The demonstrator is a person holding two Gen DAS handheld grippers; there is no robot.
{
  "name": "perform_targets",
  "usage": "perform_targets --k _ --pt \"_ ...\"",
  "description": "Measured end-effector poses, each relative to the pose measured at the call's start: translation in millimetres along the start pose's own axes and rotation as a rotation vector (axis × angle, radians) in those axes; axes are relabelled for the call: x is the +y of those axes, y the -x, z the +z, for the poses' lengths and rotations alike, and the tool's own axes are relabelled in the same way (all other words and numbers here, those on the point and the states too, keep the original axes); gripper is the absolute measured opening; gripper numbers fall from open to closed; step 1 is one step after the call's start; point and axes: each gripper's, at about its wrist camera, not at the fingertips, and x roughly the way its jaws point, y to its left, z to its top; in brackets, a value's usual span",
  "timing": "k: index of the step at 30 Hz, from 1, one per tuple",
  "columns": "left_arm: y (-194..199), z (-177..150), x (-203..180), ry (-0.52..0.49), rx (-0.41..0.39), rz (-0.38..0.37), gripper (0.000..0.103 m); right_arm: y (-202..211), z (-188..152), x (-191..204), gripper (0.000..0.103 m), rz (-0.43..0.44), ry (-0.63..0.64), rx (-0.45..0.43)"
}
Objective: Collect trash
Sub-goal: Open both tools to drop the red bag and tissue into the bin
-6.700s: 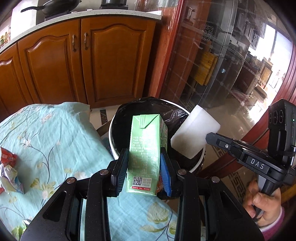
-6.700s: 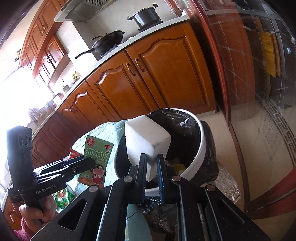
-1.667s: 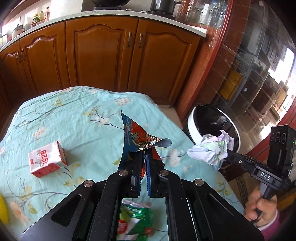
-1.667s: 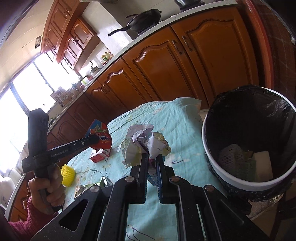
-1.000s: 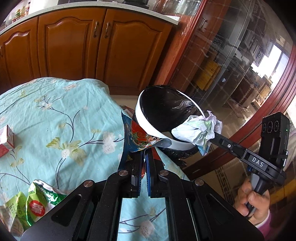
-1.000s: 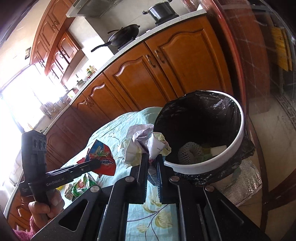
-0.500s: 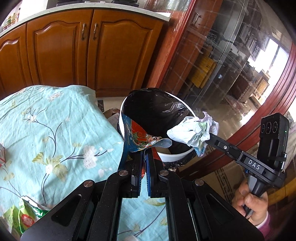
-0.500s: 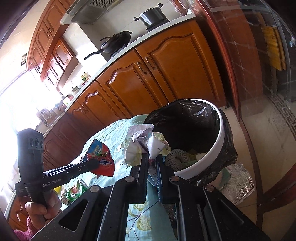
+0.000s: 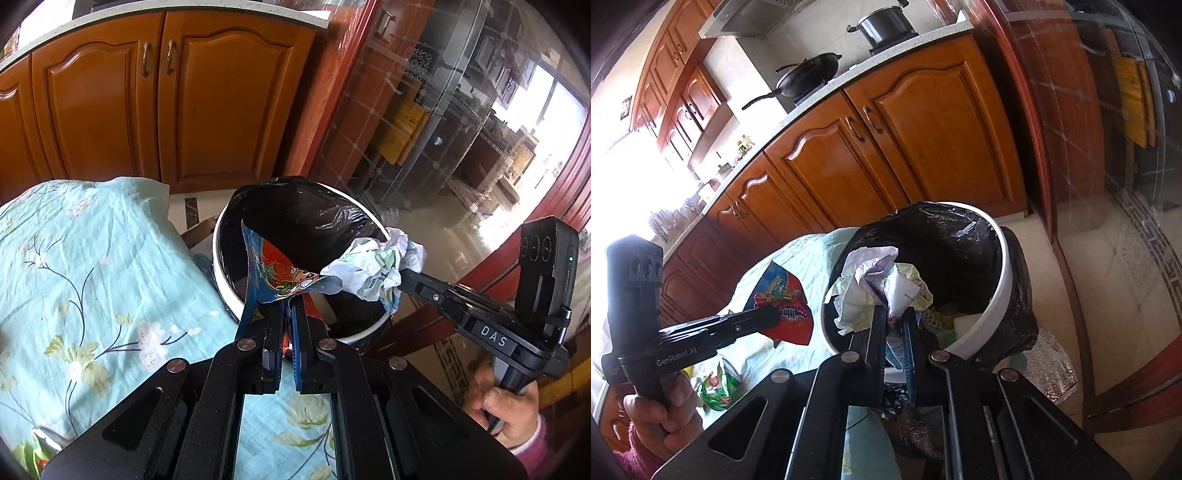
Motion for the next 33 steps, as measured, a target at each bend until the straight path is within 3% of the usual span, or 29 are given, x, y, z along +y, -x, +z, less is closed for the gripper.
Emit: perform_targets --k 21,24,26,28,30,32,33 --pt "-50.5 26.7 -2.6 -0.032 0.087 0.039 0.004 -37.2 31.8 -10.5 0.008 -0.129 0.1 0.118" --pt "-54.8 27.8 -2.4 -0.021 0.1 0.04 0.014 -41.6 34.3 -13.8 0.013 -0.127 0.086 0.131" --pt "-55.6 27.1 -2.5 -0.018 0.1 0.037 0.016 -43.4 36.3 -15.8 0.016 -0.134 0.073 0.135" --pt "-53.7 25.6 -2.8 -0.018 0.097 0.038 0.024 -41.4 36.9 -17.2 0.03 -0.134 0.066 0.123" --pt "-49.1 22.0 -1.7 -0.014 0.083 0.041 0.034 -37.5 36.6 -17.4 0.031 -0.125 0.059 0.11" --pt "-43.9 18.1 0.0 -0.004 0.071 0.037 0.036 -32.6 34.6 -18.3 0.032 -0.114 0.048 0.094" --pt "-40.0 16.0 1.4 0.003 0.063 0.034 0.037 -29.3 33.4 -18.0 0.037 -0.106 0.042 0.084"
